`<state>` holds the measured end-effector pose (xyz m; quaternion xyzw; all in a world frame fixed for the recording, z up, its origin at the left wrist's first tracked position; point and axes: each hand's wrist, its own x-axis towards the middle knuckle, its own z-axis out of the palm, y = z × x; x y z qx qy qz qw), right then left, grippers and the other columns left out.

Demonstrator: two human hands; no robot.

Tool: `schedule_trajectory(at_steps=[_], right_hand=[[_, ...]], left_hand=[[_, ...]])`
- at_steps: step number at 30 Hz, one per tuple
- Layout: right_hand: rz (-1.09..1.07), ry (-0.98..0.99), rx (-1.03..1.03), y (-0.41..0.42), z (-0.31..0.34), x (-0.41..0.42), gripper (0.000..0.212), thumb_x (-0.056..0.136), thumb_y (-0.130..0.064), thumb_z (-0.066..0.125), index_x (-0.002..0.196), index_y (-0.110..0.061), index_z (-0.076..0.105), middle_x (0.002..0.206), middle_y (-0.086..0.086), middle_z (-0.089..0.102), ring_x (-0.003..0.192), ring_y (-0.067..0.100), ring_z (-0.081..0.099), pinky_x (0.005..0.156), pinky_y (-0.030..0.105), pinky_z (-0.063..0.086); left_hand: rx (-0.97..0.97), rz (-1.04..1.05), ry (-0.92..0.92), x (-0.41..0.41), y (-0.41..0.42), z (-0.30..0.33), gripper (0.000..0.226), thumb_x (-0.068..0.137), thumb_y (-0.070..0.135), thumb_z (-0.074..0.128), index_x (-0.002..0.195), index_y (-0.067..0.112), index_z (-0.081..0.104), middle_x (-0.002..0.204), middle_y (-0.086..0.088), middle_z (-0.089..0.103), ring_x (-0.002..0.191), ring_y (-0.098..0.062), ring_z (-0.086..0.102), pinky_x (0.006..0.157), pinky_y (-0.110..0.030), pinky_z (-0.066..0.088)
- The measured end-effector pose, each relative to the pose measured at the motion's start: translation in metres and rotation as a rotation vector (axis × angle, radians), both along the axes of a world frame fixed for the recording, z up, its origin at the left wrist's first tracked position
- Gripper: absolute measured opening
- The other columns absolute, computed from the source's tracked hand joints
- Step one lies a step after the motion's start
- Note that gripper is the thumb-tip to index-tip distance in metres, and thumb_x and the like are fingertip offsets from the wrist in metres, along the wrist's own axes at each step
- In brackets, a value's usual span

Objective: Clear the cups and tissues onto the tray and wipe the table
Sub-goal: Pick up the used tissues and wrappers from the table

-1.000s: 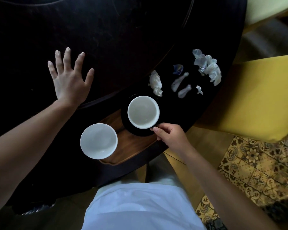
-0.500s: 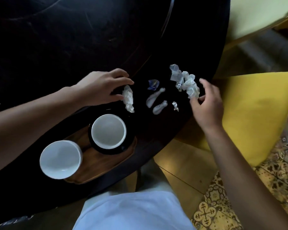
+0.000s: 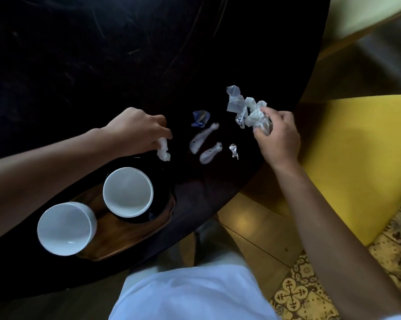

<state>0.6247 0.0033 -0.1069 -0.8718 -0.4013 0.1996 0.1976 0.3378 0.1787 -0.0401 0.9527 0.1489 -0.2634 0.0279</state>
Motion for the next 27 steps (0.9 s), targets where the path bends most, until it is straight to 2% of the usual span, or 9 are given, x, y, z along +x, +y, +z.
schedule_trajectory(at_steps=[6,11,14,17,19,22,25,27], right_hand=[[-0.046,0.012,0.017,-0.002,-0.003,-0.001,0.041,0.090,-0.022,0.070,0.130,-0.018,0.063,0.120,0.010,0.062,0.099,0.026,0.063,0.074,0.026,0.039],[-0.061,0.023,-0.028,-0.002,-0.005,0.001,0.037,0.091,-0.024,0.069,0.126,-0.013,0.064,0.116,0.009,0.068,0.100,0.026,0.063,0.074,0.028,0.041],[-0.077,0.045,-0.033,-0.001,-0.006,0.003,0.037,0.090,-0.026,0.069,0.124,-0.012,0.065,0.110,0.007,0.070,0.092,0.020,0.061,0.072,0.027,0.041],[-0.111,0.103,-0.007,-0.002,-0.005,0.005,0.036,0.089,-0.026,0.070,0.122,-0.013,0.067,0.103,0.005,0.072,0.089,0.020,0.065,0.070,0.026,0.045],[-0.135,0.136,0.025,-0.005,-0.003,0.005,0.034,0.089,-0.026,0.071,0.120,-0.011,0.069,0.099,0.002,0.072,0.086,0.018,0.067,0.066,0.024,0.047],[-0.202,0.131,0.116,-0.008,0.005,0.008,0.029,0.088,-0.026,0.072,0.114,-0.012,0.070,0.093,-0.007,0.066,0.080,0.012,0.064,0.064,0.018,0.048],[-0.257,0.089,0.207,-0.004,0.014,0.015,0.032,0.086,-0.026,0.073,0.115,-0.011,0.071,0.105,-0.005,0.061,0.091,0.008,0.057,0.071,0.002,0.037],[-0.224,0.098,0.241,0.007,0.021,0.020,0.033,0.084,-0.026,0.074,0.112,-0.010,0.071,0.112,0.000,0.061,0.095,0.005,0.055,0.077,0.000,0.037]], left_hand=[[-0.002,0.040,-0.047,-0.007,-0.002,-0.006,0.037,0.102,0.047,0.051,0.134,0.034,0.064,0.128,0.004,0.057,0.082,-0.025,0.071,0.060,-0.033,0.048],[-0.074,0.105,-0.135,-0.013,-0.002,-0.008,0.026,0.099,0.039,0.064,0.116,0.023,0.075,0.114,-0.001,0.064,0.071,-0.030,0.069,0.054,-0.034,0.045],[-0.141,0.238,-0.231,-0.011,-0.002,-0.006,0.023,0.095,0.039,0.071,0.111,0.022,0.075,0.112,0.000,0.065,0.069,-0.030,0.067,0.055,-0.032,0.041],[-0.252,0.446,-0.342,-0.002,-0.006,-0.001,0.023,0.092,0.038,0.075,0.108,0.022,0.075,0.108,0.003,0.066,0.078,-0.029,0.068,0.064,-0.038,0.051],[-0.295,0.505,-0.419,0.006,-0.009,0.001,0.024,0.091,0.034,0.077,0.110,0.020,0.075,0.107,0.001,0.067,0.077,-0.026,0.067,0.069,-0.041,0.054],[-0.305,0.577,-0.517,0.021,-0.004,-0.001,0.034,0.093,0.031,0.076,0.125,0.019,0.072,0.110,-0.001,0.067,0.075,-0.017,0.058,0.074,-0.036,0.052],[-0.346,0.600,-0.538,0.041,0.004,-0.006,0.041,0.096,0.031,0.073,0.135,0.021,0.068,0.114,-0.002,0.066,0.080,-0.014,0.057,0.077,-0.032,0.049],[-0.373,0.571,-0.516,0.056,0.007,-0.011,0.044,0.097,0.032,0.071,0.139,0.023,0.064,0.117,-0.002,0.066,0.084,-0.017,0.062,0.077,-0.032,0.049]])
